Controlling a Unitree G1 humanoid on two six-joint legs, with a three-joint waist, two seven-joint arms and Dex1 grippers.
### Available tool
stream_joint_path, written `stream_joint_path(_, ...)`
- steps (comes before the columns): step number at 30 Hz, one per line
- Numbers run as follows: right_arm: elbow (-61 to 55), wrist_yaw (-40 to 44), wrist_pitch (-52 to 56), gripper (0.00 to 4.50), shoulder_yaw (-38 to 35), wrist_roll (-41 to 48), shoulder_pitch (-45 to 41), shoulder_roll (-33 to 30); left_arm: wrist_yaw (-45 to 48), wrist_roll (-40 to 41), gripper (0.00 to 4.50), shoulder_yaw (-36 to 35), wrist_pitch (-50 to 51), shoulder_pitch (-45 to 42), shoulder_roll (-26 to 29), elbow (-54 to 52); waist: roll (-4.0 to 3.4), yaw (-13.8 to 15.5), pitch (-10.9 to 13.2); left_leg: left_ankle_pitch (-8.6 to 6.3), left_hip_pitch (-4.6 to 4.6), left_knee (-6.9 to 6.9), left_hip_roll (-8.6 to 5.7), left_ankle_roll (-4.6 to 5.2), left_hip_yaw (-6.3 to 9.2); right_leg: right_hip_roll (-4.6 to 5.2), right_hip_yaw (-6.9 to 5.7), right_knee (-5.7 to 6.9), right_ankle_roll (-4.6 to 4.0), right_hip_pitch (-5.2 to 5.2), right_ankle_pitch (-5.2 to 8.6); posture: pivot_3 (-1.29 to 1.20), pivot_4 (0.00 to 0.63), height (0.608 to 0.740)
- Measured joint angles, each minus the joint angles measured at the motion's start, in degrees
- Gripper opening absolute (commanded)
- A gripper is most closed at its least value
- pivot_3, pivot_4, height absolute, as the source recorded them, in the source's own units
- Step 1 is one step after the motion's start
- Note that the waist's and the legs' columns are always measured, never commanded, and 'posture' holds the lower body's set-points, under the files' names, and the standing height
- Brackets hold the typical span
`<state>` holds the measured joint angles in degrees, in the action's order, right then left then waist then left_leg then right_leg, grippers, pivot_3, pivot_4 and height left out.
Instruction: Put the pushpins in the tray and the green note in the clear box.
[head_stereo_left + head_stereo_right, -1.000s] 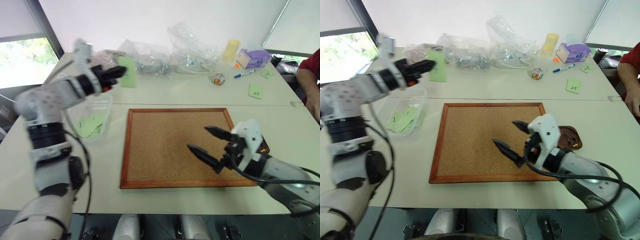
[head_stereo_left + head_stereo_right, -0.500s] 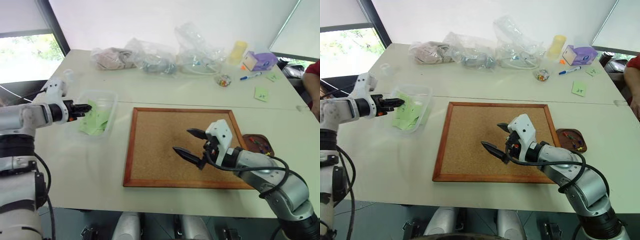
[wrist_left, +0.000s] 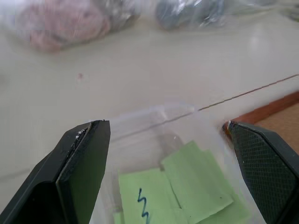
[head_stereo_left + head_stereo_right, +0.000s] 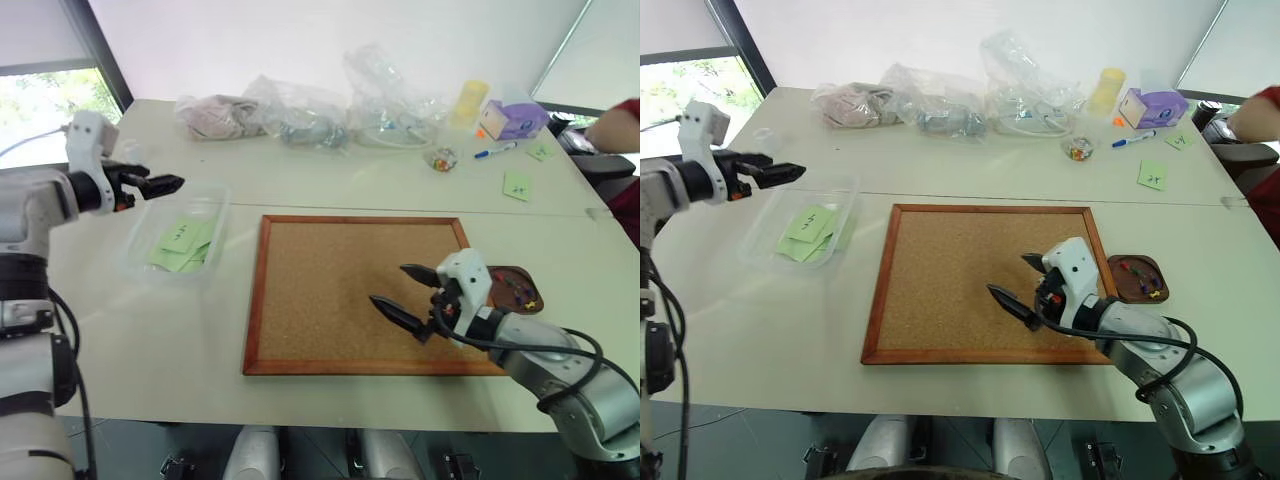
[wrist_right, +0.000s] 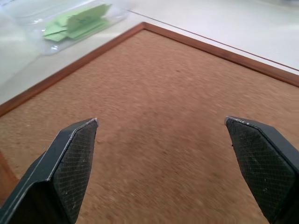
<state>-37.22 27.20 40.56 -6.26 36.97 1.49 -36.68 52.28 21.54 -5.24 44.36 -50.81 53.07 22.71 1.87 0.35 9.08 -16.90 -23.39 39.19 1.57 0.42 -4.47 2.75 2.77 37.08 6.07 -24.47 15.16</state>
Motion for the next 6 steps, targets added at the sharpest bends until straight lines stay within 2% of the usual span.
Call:
stream_joint_path(4,-1.54,0.01,1.22,4.5,-5.87,2.7,2.37,-0.55,6.8,3.06,4.44,0.52,0.31,0.08,-0.04,-8.75,0.02,0.29,-0.01,0.0,-0.01,0.02,-0.01,0.01,0.0,0.0,0.01,-0.03,-0.03,0.03,0.01,0.0,0.15,0.737)
stream_joint_path(6,-1.83,-0.38,1.78,4.5,-9.7,4.17,4.49,-0.52,7.56,6.3,4.44,0.08,2.4,2.2,-2.58,-16.84,-0.06,0.4,-0.04,-0.02,0.0,0.02,-0.03,0.04,0.02,0.02,0.03,-0.03,0.03,0.07,-0.01,0.0,0.15,0.737)
